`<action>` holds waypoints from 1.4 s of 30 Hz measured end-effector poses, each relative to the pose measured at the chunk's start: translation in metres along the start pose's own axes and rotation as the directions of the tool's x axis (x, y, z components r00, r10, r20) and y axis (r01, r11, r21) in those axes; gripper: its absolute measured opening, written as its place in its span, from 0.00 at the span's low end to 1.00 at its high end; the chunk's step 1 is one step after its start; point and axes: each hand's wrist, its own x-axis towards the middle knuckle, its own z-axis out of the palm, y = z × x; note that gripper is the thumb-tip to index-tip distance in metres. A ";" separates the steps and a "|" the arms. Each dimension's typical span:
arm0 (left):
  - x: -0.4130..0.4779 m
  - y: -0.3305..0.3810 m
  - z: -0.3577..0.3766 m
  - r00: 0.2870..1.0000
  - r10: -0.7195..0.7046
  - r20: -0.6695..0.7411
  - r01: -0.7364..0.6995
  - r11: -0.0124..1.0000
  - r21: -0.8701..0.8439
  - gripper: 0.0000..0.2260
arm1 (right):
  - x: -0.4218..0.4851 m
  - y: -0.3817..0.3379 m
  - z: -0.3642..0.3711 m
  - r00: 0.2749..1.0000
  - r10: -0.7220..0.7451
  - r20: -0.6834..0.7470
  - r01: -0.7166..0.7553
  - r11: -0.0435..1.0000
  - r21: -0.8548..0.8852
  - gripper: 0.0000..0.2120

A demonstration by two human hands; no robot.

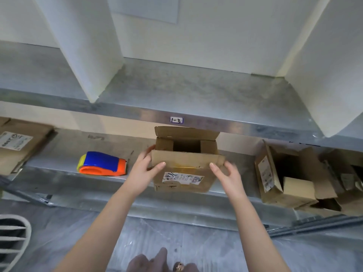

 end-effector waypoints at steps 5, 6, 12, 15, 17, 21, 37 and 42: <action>0.020 0.010 -0.017 0.985 -0.170 0.035 0.173 0.979 -0.106 0.32 | 0.013 -0.012 -0.003 0.999 -0.043 0.012 0.042 0.995 0.088 0.37; 0.025 0.014 -0.022 0.974 -0.216 0.070 0.225 0.961 -0.160 0.35 | 0.017 -0.016 -0.005 0.998 -0.035 0.051 0.030 0.995 0.093 0.41; 0.054 0.020 -0.043 0.972 -0.193 0.133 0.199 0.979 -0.037 0.43 | 0.039 -0.042 -0.010 0.961 0.039 0.273 -0.048 0.998 0.029 0.52; 0.060 0.023 -0.043 0.963 -0.160 0.218 0.190 0.974 -0.121 0.37 | 0.044 -0.044 -0.013 0.947 0.053 0.318 -0.078 0.995 0.067 0.44; 0.057 0.023 -0.041 0.972 -0.129 0.197 0.144 0.987 -0.065 0.28 | 0.042 -0.041 -0.012 0.950 0.028 0.312 -0.051 0.997 0.065 0.33; 0.045 0.008 -0.038 0.986 -0.099 0.132 0.103 0.994 -0.029 0.24 | 0.032 -0.031 -0.007 0.966 -0.003 0.257 -0.013 0.998 0.063 0.28; 0.019 -0.003 -0.033 0.967 -0.168 0.189 0.196 0.970 -0.143 0.29 | 0.010 -0.016 -0.006 0.977 -0.004 0.213 -0.018 0.995 0.101 0.29; 0.004 -0.012 -0.038 0.955 -0.220 0.197 0.250 0.958 -0.140 0.27 | 0.005 -0.005 0.003 0.968 -0.047 0.245 0.031 0.997 0.069 0.30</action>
